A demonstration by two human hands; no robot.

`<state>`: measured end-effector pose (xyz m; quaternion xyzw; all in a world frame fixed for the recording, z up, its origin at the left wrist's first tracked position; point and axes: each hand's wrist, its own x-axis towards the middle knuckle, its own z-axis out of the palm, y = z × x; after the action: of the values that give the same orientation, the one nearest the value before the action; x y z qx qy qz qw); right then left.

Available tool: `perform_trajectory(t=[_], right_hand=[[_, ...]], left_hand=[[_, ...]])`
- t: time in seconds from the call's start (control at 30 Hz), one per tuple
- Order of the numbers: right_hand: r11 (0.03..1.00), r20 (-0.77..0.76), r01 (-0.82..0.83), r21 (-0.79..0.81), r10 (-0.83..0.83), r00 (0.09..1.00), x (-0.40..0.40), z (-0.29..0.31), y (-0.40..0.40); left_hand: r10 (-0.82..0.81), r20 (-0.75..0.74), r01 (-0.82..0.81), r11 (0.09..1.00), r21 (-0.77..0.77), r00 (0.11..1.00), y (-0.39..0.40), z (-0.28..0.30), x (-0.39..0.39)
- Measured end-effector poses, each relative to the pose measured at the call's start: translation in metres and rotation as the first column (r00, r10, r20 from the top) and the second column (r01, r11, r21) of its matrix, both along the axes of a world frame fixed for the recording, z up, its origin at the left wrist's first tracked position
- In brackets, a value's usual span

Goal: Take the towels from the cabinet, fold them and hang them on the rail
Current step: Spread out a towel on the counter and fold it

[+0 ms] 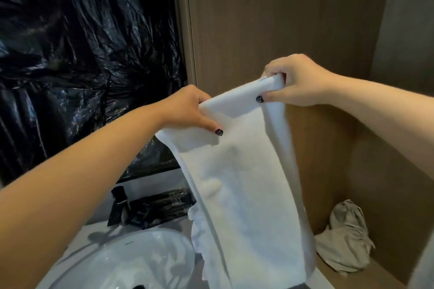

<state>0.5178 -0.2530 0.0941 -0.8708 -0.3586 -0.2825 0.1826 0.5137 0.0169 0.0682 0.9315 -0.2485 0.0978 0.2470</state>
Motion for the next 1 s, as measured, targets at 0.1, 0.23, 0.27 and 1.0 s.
perform_trajectory(t=[0.1, 0.23, 0.27, 1.0], right_hand=[[0.997, 0.033, 0.044, -0.056, -0.042, 0.999, 0.004, 0.003, -0.010], [0.954, 0.055, 0.215, -0.209, -0.208, 0.977, 0.000, 0.007, -0.031], [0.939, 0.064, 0.258, -0.227, -0.250, 0.966, -0.003, 0.007, -0.033], [0.937, -0.392, 0.257, 0.236, -0.150, 0.908, -0.058, -0.040, -0.034]], left_hand=[[0.044, -0.123, -0.038, 0.998, 0.047, 0.991, 0.014, -0.029, 0.007], [0.033, -0.143, -0.037, 0.999, -0.026, 0.989, 0.015, -0.040, 0.010], [0.035, -0.142, -0.041, 0.998, -0.046, 0.989, 0.014, -0.037, 0.010], [-0.257, -0.235, -0.115, 0.409, -0.905, 0.937, 0.023, -0.066, -0.016]])
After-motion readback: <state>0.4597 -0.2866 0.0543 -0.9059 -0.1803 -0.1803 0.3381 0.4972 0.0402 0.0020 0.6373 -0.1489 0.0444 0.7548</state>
